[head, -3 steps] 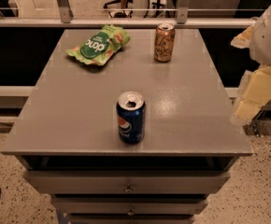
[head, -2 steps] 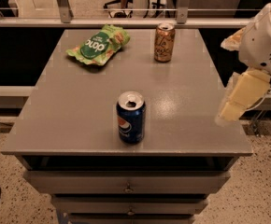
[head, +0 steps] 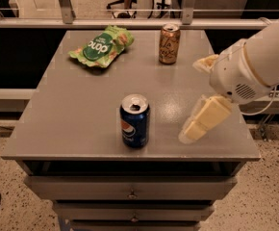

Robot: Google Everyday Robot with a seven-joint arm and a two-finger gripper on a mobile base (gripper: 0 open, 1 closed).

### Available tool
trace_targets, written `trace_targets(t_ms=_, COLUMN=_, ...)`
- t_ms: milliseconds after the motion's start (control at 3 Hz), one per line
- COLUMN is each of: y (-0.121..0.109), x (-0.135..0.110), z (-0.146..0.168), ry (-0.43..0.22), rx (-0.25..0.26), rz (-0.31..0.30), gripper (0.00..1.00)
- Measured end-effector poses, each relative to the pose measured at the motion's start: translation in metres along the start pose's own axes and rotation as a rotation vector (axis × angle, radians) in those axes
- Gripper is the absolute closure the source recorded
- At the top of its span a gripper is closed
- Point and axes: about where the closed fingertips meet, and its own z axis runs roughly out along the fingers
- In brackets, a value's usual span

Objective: Knock pepsi can over

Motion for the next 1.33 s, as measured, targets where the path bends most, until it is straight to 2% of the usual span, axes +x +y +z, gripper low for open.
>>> trace_targets(t_ms=333, y=0.005, x=-0.004, z=0.029, ry=-0.079, rx=-0.02, rz=0.006, gripper=0.0)
trace_targets(t_ms=1000, y=-0.002, x=-0.033, z=0.096, ry=-0.276, rx=-0.041, rz=0.058, gripper=0.0)
trace_targets(t_ms=1333, y=-0.008, x=-0.046, z=0.114, ry=-0.337, rx=-0.042, rz=0.074, gripper=0.0)
